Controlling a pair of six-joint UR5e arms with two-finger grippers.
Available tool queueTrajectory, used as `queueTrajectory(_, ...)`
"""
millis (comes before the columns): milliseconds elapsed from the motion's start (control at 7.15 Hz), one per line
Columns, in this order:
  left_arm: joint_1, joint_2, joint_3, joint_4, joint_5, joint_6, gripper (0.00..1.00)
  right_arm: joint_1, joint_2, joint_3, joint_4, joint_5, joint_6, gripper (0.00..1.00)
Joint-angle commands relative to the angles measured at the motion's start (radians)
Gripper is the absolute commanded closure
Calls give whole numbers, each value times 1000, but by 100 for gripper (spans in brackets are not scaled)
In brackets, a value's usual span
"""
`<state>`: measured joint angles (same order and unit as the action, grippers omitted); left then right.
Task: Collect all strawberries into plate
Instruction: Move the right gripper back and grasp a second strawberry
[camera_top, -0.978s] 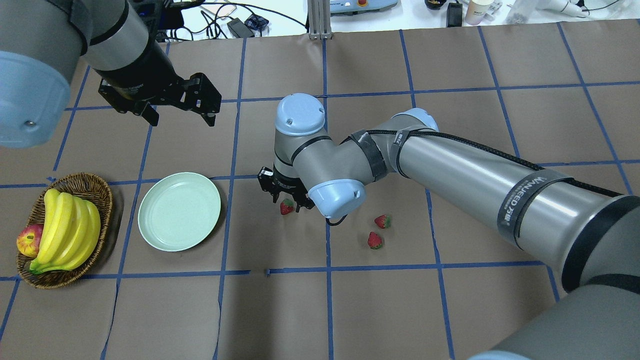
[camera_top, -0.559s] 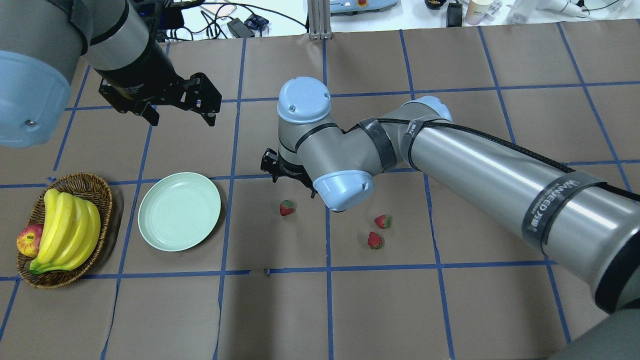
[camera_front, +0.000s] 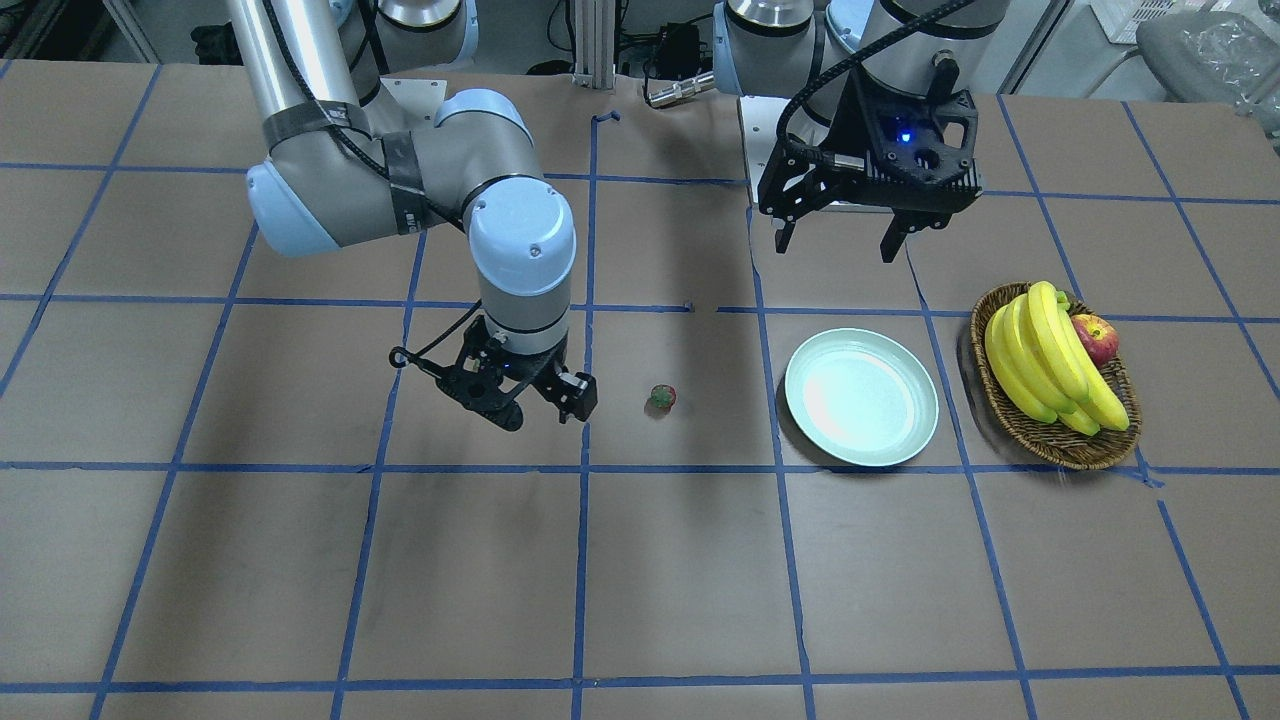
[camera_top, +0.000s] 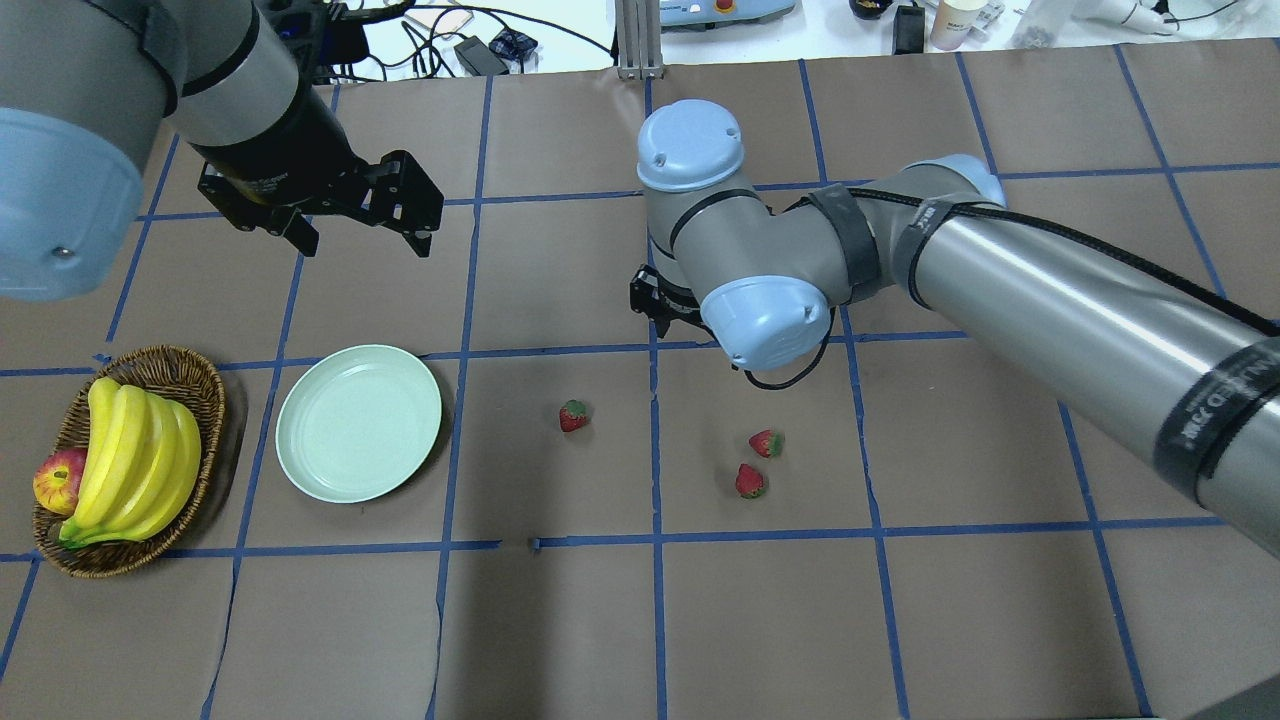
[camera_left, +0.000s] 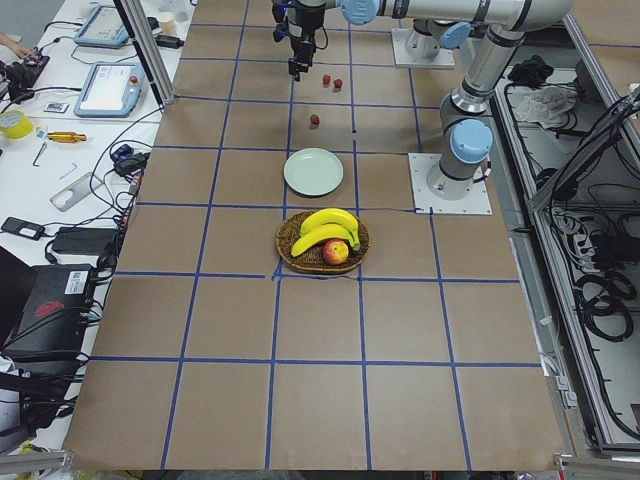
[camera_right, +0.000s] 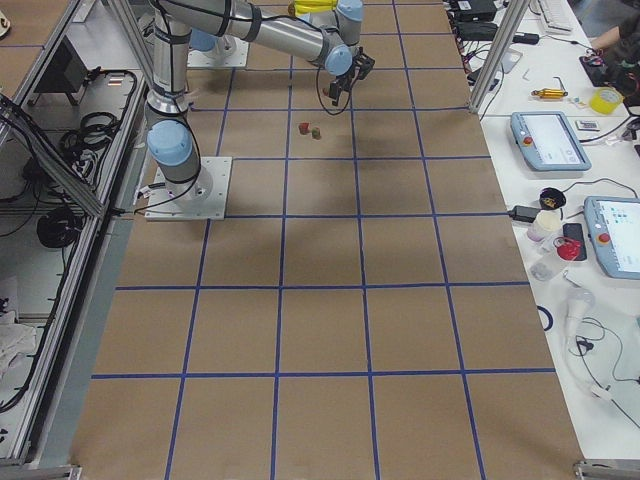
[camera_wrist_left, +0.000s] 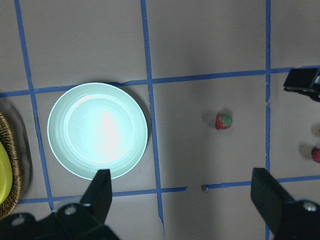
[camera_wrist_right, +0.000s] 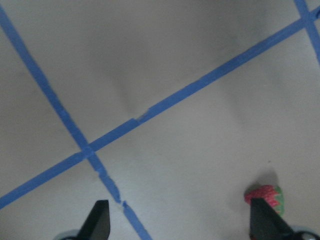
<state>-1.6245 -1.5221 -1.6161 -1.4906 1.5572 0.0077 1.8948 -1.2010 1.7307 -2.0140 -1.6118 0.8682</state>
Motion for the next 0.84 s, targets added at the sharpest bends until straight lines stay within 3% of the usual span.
queueTrajectory(0,0,3,-4,0,3,0,0,-55,-9,105,28,-49,-17,4)
queueTrajectory(280,0,5,-4,0,4,0,0,-57,-9,171,-18,-79,-69,7)
queueTrajectory(699,0,5,-4,0,6,0,0,-57,-6,185,-19,-63,-70,7)
